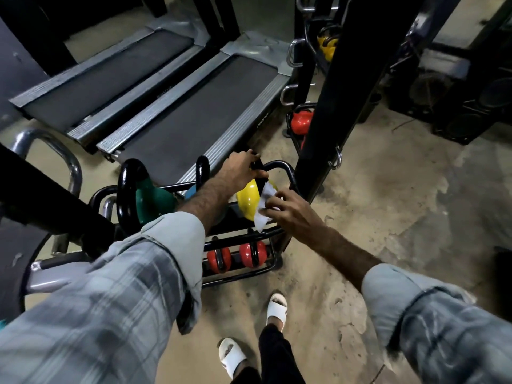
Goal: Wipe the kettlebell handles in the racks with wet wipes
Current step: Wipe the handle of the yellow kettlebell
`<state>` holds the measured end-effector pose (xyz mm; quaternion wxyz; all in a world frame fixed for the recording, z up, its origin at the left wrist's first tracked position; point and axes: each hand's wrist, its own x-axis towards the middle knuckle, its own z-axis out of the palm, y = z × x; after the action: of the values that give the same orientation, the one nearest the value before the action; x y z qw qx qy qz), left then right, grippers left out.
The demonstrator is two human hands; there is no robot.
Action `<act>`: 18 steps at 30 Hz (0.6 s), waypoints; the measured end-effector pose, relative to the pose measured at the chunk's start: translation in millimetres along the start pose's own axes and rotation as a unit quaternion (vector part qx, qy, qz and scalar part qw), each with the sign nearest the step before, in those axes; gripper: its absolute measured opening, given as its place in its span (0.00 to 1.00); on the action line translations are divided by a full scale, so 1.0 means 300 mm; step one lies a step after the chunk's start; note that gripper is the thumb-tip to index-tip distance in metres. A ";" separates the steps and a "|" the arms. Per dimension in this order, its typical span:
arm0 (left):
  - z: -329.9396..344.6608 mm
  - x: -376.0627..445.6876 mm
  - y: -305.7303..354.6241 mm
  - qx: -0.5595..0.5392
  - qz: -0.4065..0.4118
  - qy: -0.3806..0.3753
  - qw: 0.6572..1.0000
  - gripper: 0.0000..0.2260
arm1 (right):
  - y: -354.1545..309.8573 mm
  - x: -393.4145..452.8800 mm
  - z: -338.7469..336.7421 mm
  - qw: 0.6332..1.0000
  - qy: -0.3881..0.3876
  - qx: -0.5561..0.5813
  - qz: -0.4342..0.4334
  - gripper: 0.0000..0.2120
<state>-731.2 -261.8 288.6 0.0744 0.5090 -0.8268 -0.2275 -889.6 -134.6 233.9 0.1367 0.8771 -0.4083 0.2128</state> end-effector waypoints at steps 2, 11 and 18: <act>-0.001 0.001 0.000 -0.011 -0.001 0.001 1.000 0.29 | 0.011 0.024 -0.003 1.000 -0.005 0.001 -0.025 0.06; -0.008 0.007 -0.009 -0.022 -0.003 0.010 1.000 0.31 | 0.027 -0.012 0.014 0.986 -0.104 -0.034 -0.126 0.11; 0.016 0.027 -0.030 -0.011 0.001 0.011 1.000 0.24 | 0.042 0.073 0.004 0.995 -0.075 -0.041 -0.044 0.12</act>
<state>-729.3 -270.8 279.5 0.0892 0.5096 -0.8241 -0.2306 -886.4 -157.3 244.3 0.1512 0.9015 -0.3864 0.1233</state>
